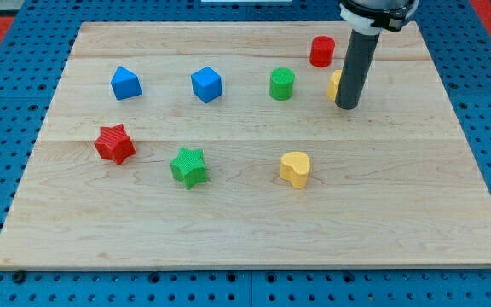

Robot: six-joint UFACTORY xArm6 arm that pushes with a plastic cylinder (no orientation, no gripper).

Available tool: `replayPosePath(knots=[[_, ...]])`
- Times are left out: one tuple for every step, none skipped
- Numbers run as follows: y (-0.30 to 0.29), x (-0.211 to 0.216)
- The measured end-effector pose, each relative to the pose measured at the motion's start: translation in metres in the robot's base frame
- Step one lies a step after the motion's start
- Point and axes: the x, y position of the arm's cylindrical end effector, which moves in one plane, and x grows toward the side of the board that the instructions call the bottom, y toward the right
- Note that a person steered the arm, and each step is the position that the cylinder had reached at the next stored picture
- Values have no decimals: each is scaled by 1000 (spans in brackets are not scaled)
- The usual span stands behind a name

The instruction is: Push the red circle right to the yellow hexagon

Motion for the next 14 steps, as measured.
replayPosePath(knots=[[0,-10],[8,-9],[61,-21],[75,-98],[7,-157],[-82,-180],[-77,-143],[14,-128],[34,-114],[4,-148],[-24,-129],[-25,-99],[-6,-83],[30,-84]])
